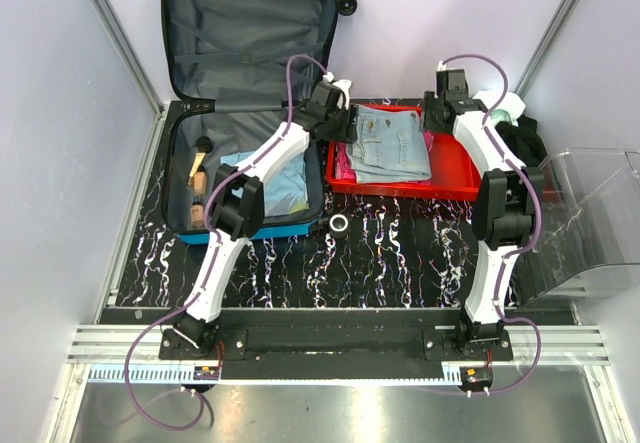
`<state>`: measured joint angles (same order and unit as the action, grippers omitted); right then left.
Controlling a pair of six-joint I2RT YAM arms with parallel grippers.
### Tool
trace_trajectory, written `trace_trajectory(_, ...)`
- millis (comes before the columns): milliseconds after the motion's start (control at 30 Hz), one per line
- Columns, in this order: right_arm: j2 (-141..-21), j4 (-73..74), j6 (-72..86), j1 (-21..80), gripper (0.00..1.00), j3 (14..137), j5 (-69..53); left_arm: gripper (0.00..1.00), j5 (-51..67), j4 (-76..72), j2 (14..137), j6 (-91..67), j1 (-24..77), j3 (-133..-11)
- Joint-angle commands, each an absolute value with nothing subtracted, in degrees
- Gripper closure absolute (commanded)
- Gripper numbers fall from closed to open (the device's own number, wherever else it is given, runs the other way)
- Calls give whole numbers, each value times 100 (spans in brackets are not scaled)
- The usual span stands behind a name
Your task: Open, take out, and arrange the luggage
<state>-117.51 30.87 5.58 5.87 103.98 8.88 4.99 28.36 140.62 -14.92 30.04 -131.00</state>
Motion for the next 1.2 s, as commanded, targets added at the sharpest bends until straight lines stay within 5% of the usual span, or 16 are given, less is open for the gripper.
trace_trajectory(0, -11522, 2743, 598, 931, 49, 10723, 836, 37, 474, 3145, 13228, -1283, 2682, -13386)
trace_trajectory(133, -11960, 2505, 632, 1309, 73, 10932, 19, 37, 633, 3576, 12851, -1187, 2347, -13037)
trace_trajectory(633, -14801, 3936, 1204, 1784, 87, 14343, -563, 39, -887, 3964, 11462, -1353, 475, -9863)
trace_trajectory(900, -13643, 3639, 1265, 2108, 56, 14124, 386, 39, -747, 3990, 11470, -1494, 176, -9124)
trace_trajectory(1167, -13630, 3867, 1099, 3435, 38, 13983, 571, 38, -413, 3946, 11654, -1731, 44, -8930)
